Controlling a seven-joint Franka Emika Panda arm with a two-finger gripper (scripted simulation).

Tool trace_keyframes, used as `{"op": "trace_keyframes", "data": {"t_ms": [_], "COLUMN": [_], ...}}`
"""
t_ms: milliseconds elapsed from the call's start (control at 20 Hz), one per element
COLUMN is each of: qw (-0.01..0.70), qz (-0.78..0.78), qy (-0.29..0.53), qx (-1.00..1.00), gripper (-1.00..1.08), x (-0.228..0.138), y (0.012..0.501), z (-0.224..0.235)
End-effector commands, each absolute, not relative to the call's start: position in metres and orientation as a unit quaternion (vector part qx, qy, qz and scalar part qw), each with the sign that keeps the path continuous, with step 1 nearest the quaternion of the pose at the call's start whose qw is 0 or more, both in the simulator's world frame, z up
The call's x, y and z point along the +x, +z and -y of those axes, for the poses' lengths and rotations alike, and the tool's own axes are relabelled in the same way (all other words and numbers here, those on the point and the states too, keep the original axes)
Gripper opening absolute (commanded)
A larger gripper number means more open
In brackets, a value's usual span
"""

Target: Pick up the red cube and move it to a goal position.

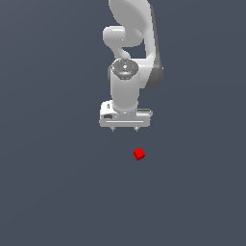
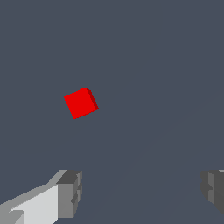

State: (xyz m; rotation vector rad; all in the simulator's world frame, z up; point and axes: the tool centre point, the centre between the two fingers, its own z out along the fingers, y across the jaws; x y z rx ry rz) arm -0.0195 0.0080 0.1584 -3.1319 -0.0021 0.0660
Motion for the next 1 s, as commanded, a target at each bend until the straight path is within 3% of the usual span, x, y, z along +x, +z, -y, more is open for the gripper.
{"op": "trace_keyframes", "data": {"t_ms": [0, 450, 950], "qw": [0.004, 0.004, 0.003], "qz": [0.001, 0.029, 0.122], "qy": [0.021, 0.018, 0.009], "qx": [-1.0, -0.999, -0.992], "gripper": [1.0, 1.0, 1.0], "x": [-0.02, -0.011, 0.015], "y": [0.158, 0.139, 0.075], "z": [-0.008, -0.017, -0.049]}}
